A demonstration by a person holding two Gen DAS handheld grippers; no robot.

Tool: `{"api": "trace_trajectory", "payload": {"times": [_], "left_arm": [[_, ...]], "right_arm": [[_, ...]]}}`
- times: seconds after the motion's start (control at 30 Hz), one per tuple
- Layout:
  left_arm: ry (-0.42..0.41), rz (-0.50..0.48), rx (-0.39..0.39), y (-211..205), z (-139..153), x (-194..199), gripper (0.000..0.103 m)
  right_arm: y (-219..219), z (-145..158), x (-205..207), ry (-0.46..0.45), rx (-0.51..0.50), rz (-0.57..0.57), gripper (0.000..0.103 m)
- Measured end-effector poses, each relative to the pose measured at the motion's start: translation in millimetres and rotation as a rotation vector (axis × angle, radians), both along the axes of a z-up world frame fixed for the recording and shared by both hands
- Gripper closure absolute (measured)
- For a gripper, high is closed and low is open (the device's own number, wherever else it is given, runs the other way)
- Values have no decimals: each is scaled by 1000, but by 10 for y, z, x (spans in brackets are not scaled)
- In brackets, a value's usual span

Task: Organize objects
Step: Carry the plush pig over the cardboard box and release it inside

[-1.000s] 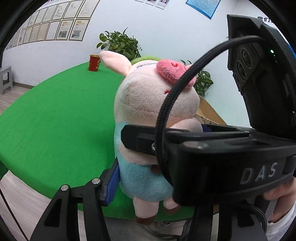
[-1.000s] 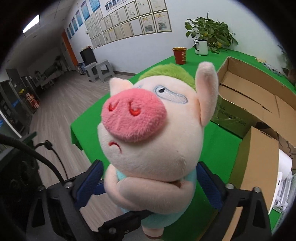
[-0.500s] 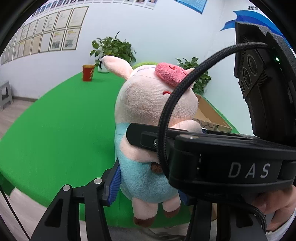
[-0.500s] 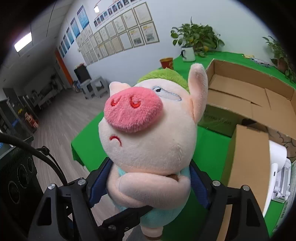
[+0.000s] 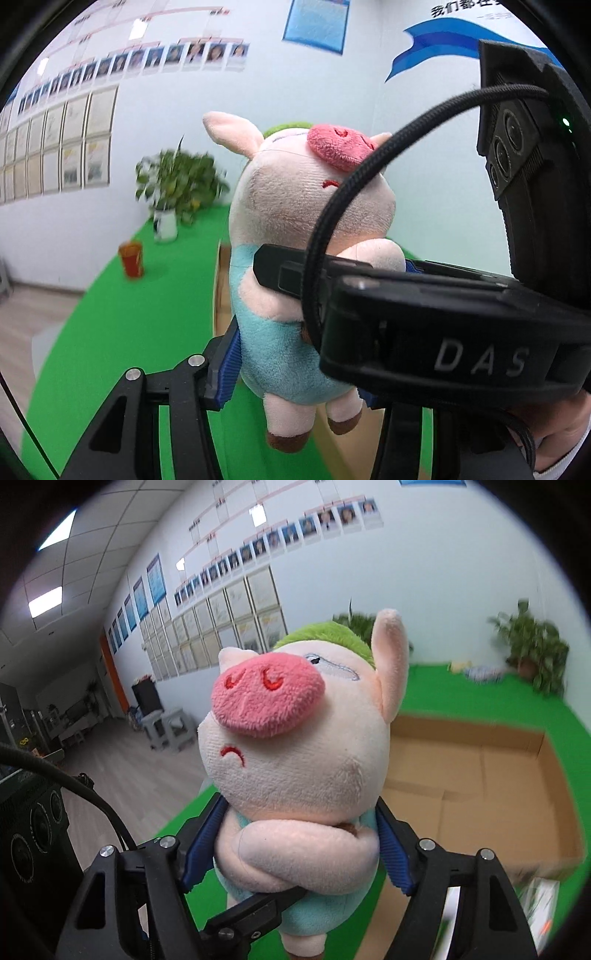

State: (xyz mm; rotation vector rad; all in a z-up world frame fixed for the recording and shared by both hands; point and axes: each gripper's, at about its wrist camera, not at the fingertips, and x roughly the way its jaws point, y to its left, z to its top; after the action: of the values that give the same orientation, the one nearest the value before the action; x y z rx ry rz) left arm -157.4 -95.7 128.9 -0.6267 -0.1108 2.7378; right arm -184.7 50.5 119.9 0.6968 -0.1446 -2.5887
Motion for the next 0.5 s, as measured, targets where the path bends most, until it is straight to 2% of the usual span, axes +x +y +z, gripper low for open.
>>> {"api": "trace_trajectory", "payload": {"times": [0.13,0.27,0.33,0.43,0.5], "left_arm": [[42,-5,-9,124,544,-382,55],[13,-4,-23,171,1031,-1052,55],[-10,-10,-21,289,1246,-1255,55],[-57,-15,-14,313,1358,-1680,55],[-87,-14,-7,326,1297,-1837,55]], "right_arm": [[94,298,-240,38,-26,4,29],[147,457,-631,-6,-68,23,30],[157,478,-771,-25,-69,17,30],[157,404,-931,-53,-54,5,30],[171,327,-1025,-83,-57,7,30]]}}
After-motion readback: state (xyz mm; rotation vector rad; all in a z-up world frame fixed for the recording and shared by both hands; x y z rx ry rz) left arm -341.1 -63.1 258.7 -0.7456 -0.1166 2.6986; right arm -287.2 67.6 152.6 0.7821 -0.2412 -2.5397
